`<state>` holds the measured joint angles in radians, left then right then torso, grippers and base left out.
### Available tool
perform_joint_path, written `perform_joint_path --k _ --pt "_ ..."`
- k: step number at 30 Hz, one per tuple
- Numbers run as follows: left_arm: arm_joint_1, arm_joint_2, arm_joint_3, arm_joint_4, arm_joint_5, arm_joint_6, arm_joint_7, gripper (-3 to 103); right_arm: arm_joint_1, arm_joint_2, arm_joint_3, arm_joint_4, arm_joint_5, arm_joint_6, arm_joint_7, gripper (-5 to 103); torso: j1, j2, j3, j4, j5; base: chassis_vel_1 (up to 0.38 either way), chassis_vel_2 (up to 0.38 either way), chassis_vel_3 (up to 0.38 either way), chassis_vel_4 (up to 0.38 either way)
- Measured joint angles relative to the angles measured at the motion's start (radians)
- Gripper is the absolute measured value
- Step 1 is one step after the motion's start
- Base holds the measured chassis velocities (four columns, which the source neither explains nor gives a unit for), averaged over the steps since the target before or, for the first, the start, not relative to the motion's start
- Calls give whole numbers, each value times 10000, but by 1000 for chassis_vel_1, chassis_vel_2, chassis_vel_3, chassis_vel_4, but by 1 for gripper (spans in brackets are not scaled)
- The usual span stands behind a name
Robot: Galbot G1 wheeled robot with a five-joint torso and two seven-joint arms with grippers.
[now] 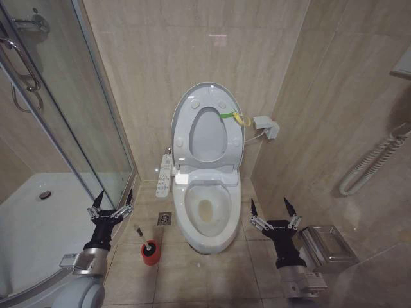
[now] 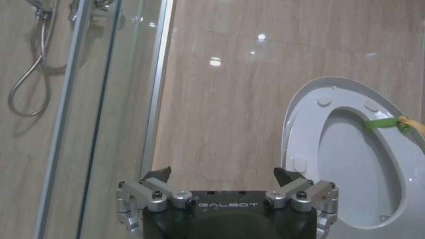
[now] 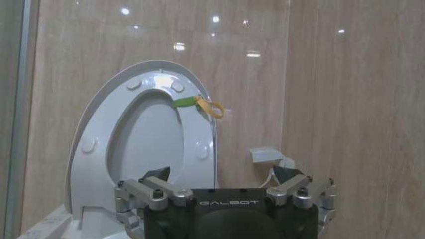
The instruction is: Open the toilet lid, clean the toilet bowl with a toilet brush, close the toilet lid, and flush.
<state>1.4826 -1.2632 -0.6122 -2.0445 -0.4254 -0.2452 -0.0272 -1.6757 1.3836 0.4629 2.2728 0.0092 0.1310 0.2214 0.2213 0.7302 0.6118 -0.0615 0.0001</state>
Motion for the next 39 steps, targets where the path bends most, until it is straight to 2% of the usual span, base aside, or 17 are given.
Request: perform_joint_path --k 8,11,15,23,39 --pt "672 -868 489 -803 445 273 -480 100 0 1 0 0 0 0 0 100 0 0 0 -3 1 0 0 0 0" --pt "1300 -1245 975 -1136 1040 210 -699 100 0 0 0 0 0 0 0 100 0 0 0 -1 1 0 0 0 0" --pt "1873 -1410 1278 -1379 1621 8 -889 100 0 0 0 0 0 0 0 100 0 0 -1 -2 1 0 0 0 0" --pt "2651 -1359 1328 -1593 2338 -289 -1491 100 0 0 0 0 0 0 -1 100 0 0 0 -2 -1 0 0 0 0" --pt "4061 -1120 827 -1992 3317 -996 -2045 100 0 0 0 0 0 0 0 100 -1 1 0 -1 -1 0 0 0 0"
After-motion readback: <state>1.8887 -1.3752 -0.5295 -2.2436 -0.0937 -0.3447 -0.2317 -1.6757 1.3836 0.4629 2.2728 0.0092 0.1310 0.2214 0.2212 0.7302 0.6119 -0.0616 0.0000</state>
